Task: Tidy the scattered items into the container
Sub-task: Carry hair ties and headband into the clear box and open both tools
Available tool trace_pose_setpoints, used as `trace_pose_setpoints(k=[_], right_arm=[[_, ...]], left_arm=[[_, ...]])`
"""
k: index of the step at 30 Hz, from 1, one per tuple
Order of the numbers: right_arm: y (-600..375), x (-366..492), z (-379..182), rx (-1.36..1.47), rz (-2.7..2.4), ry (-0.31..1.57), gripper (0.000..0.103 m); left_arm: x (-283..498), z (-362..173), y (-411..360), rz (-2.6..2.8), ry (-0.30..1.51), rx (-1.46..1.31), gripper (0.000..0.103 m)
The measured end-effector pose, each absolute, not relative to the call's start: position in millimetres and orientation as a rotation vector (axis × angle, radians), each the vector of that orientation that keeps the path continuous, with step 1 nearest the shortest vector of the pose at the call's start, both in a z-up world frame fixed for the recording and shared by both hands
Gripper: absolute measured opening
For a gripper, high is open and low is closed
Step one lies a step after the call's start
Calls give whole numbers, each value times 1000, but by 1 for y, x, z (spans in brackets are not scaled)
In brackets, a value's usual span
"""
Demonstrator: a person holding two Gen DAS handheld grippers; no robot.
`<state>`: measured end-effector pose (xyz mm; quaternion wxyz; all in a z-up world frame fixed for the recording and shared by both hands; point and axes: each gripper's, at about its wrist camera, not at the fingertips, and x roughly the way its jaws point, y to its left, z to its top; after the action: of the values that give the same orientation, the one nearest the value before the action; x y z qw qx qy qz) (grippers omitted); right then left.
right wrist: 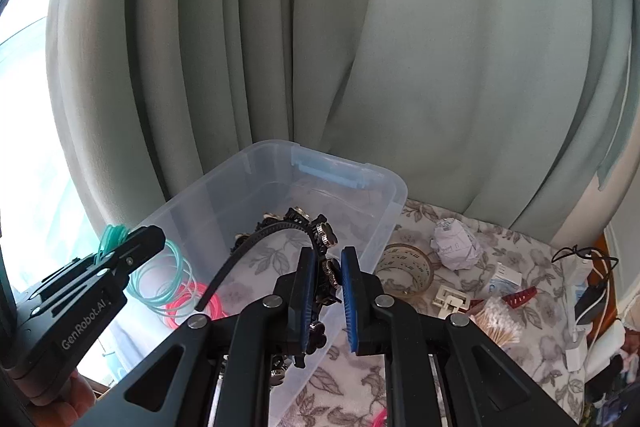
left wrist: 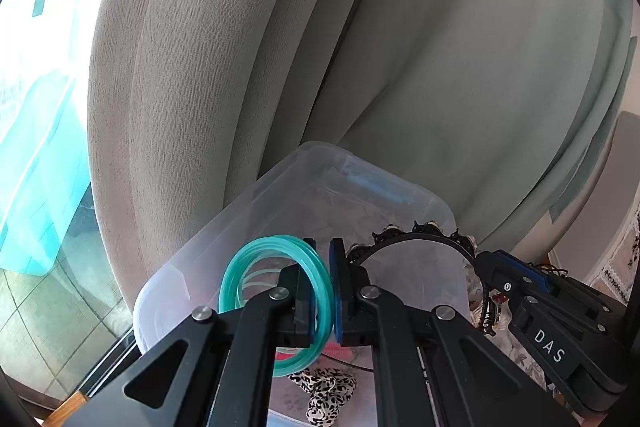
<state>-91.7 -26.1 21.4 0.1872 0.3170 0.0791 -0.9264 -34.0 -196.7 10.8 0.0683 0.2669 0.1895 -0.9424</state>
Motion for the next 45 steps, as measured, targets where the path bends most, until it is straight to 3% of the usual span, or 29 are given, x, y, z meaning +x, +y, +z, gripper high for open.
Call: trace_pose_setpoints(k=[22, 24, 29, 32, 45], right_arm=[[-37, -113, -2, 949, -2535, 227, 12], [-37, -113, -4, 955, -2530, 222, 12], [-35, -114, -8, 966, -2523, 210, 12], [-33, -113, -8, 971, -2522, 201, 12], [-28, -109, -2, 952, -2522, 180, 12]], left_arm=[[-45, -6, -201, -2775, 573, 937, 7], [-44, -5, -200, -2769, 555, 958, 10], [-44, 1, -193, -2766, 506, 1017, 45], [-44, 3, -190, -2761, 488, 1047, 51], [-30, 10, -185, -2648, 290, 1169, 56]])
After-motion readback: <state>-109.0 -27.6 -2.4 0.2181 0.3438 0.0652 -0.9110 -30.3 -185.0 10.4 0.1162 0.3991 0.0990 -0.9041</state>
